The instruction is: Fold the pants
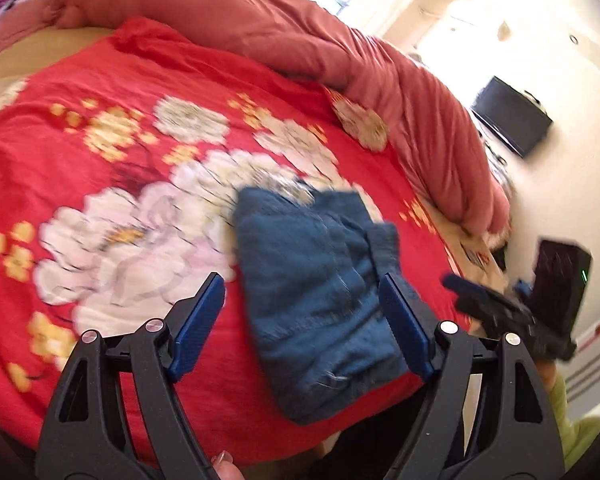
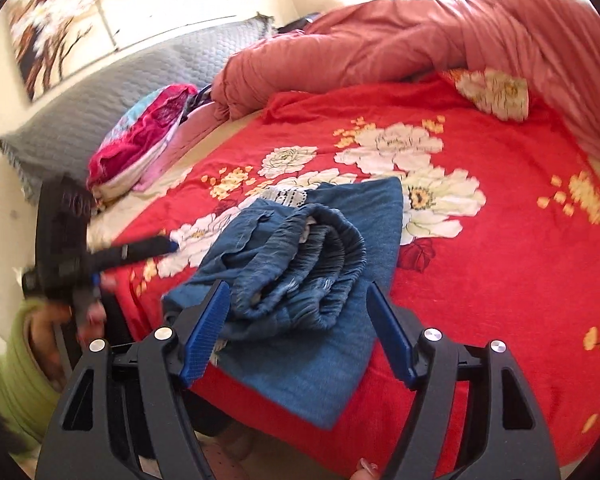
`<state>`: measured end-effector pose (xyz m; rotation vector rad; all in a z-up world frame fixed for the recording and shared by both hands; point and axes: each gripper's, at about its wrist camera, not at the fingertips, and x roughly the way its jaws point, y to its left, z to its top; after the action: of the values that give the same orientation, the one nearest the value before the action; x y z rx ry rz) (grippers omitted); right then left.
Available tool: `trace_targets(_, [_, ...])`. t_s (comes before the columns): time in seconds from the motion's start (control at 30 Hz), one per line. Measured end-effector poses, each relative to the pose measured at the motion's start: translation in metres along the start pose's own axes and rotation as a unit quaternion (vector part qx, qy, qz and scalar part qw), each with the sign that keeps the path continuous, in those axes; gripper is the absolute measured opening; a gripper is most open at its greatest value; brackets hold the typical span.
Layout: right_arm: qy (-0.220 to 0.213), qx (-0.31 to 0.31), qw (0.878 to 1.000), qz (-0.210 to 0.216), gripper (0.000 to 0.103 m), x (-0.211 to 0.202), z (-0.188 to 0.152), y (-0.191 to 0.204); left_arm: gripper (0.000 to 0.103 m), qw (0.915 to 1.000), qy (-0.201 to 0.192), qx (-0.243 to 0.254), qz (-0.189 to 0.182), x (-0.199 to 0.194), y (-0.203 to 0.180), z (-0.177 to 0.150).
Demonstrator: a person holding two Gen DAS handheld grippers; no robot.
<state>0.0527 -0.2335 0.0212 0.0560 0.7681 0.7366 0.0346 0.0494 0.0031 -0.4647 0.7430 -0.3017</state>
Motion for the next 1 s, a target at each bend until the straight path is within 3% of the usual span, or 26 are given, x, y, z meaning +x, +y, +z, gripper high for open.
trace_targets(0.1, [-0.008, -0.037, 0.999, -0.025, 0.068, -0.005, -0.004, 0.015, 0.072, 0.9999, -0.003, 0.009, 0.015, -0.004, -0.003, 0.009])
trace_targets(0.23, [-0.007, -0.073, 0.997, -0.020, 0.061, -0.003, -0.008, 0.033, 0.071, 0.9986, 0.024, 0.023, 0.041, 0.008, -0.014, 0.031])
trace_targets(0.33, [0.002, -0.087, 0.996, -0.018, 0.053, 0.009, -0.007, 0.042, 0.064, 0.9975, 0.052, 0.042, 0.023, 0.031, -0.028, 0.051])
trace_targets(0.4, [0.012, -0.098, 0.995, -0.019, 0.053, 0.021, -0.006, 0.047, 0.053, 0.9951, 0.078, 0.056, 0.022, 0.057, -0.036, 0.063])
trace_targets(0.5, [0.024, -0.114, 0.993, -0.020, 0.050, 0.038, -0.003, 0.051, 0.049, 0.9915, 0.110, 0.067, 0.014, 0.088, -0.036, 0.067])
trace_targets(0.53, [0.033, -0.121, 0.992, -0.030, 0.039, 0.048, -0.004, 0.050, 0.049, 0.9896, 0.127, 0.067, 0.000, 0.101, -0.033, 0.062])
trace_targets(0.57, [0.043, -0.129, 0.990, -0.032, 0.021, 0.054, -0.006, 0.049, 0.049, 0.9886, 0.134, 0.069, 0.003, 0.108, -0.031, 0.058])
trace_targets(0.67, [0.065, -0.121, 0.990, 0.014, 0.006, 0.055, -0.015, 0.048, 0.049, 0.9840, 0.154, 0.089, 0.016, 0.119, -0.026, 0.045])
trace_targets(0.73, [0.062, -0.118, 0.991, 0.021, 0.006, 0.044, -0.021, 0.047, 0.049, 0.9832, 0.151, 0.102, 0.010, 0.114, -0.028, 0.044])
trace_targets(0.8, [0.067, -0.116, 0.991, -0.008, 0.008, 0.044, -0.030, 0.039, 0.049, 0.9827, 0.152, 0.105, 0.009, 0.114, -0.026, 0.043])
trace_targets(0.9, [0.055, -0.122, 0.991, -0.014, 0.010, 0.041, -0.030, 0.042, 0.049, 0.9821, 0.154, 0.107, 0.014, 0.117, -0.027, 0.044])
trace_targets(1.0, [0.028, -0.169, 0.985, -0.015, 0.027, 0.025, -0.026, 0.061, 0.049, 0.9819, 0.154, 0.110, 0.014, 0.116, -0.028, 0.044])
